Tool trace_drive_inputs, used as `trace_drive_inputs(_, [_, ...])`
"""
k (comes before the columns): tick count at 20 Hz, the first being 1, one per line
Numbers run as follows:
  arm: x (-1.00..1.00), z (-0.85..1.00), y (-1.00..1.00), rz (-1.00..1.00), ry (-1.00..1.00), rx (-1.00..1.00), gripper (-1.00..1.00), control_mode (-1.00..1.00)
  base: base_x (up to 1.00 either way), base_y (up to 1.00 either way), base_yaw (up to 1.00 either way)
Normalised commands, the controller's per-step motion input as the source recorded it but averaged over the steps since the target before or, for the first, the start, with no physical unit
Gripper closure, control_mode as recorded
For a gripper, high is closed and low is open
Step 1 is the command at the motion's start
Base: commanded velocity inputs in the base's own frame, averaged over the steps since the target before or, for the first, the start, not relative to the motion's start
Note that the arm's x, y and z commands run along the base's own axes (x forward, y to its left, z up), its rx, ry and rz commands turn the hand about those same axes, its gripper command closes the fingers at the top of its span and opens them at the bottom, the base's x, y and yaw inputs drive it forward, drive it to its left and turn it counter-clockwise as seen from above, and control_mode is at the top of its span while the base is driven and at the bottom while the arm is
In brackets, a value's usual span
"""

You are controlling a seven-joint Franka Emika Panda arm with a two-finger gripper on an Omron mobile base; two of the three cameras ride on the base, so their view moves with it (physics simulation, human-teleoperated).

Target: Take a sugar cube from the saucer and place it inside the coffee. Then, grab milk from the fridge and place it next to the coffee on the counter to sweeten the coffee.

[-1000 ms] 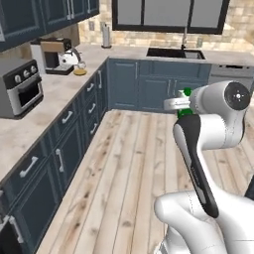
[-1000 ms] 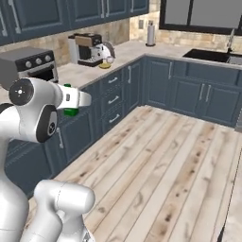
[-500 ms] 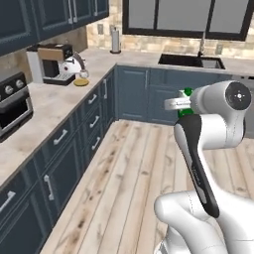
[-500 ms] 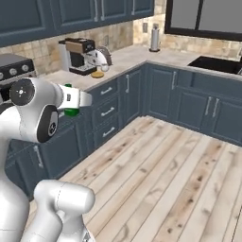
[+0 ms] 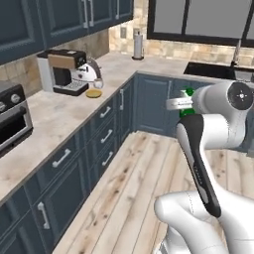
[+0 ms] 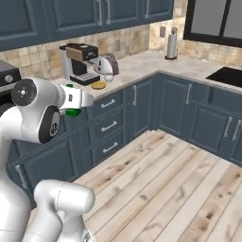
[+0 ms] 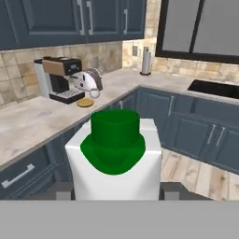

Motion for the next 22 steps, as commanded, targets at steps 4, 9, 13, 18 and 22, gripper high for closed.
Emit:
trace_drive_inputs(4, [0.0, 0.0, 0.0, 0.0, 0.0, 0.0, 1.0, 1.0, 1.0, -0.01, 0.42])
trace_drive_inputs(9, [0.0, 0.0, 0.0, 0.0, 0.0, 0.0, 1.0, 1.0, 1.0, -0.21, 0.42])
trace_drive_inputs(13, [0.0, 0.0, 0.0, 0.0, 0.0, 0.0, 1.0, 1.0, 1.0, -0.53, 0.35])
trace_drive_inputs(18, [0.0, 0.0, 0.0, 0.0, 0.0, 0.0, 1.0, 1.0, 0.84, -0.76, 0.41])
trace_drive_inputs(22, [0.0, 0.0, 0.0, 0.0, 0.0, 0.0, 1.0, 1.0, 0.72, -0.82, 0.51])
